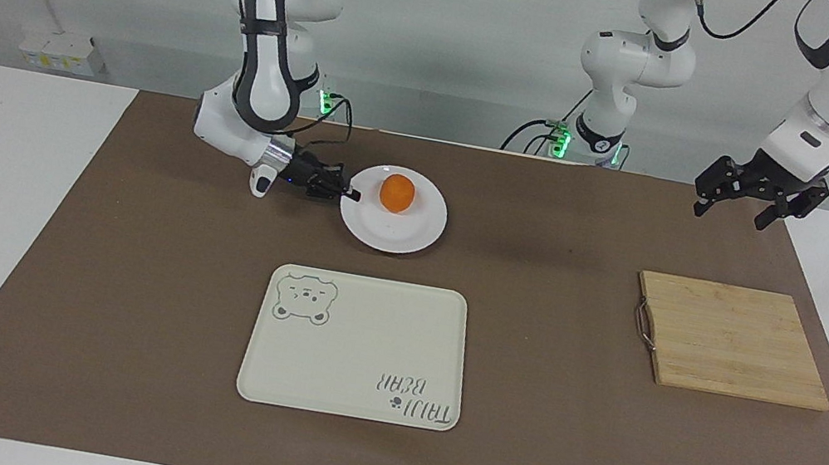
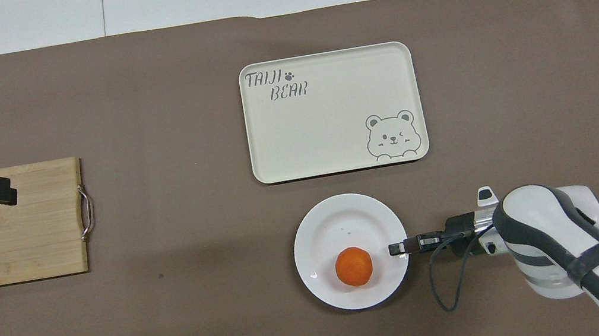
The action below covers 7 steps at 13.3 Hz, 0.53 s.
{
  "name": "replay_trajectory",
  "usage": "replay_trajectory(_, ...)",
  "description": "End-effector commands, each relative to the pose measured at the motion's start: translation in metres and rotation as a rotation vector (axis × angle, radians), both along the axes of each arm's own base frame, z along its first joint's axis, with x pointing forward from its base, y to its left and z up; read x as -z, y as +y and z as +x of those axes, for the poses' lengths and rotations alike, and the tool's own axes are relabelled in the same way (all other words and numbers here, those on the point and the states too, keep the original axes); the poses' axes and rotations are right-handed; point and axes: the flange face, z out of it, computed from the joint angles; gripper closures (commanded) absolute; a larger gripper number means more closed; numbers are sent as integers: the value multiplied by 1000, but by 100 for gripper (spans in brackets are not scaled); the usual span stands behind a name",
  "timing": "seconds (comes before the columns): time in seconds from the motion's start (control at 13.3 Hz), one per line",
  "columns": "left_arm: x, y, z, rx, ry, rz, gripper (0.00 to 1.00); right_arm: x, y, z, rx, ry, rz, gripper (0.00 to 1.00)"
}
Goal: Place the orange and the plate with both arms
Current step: 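Reach the right gripper to the plate rim and grasp it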
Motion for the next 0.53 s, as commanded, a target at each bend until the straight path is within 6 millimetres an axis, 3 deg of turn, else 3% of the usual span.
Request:
replay_trajectory(0.0,-2,3,-1,1,3,13,0,1,1,7,0,-26,23,100)
replay_trajectory(0.45,-2,3,-1,1,3,13,0,-23,-14,30,2,-28,167,100)
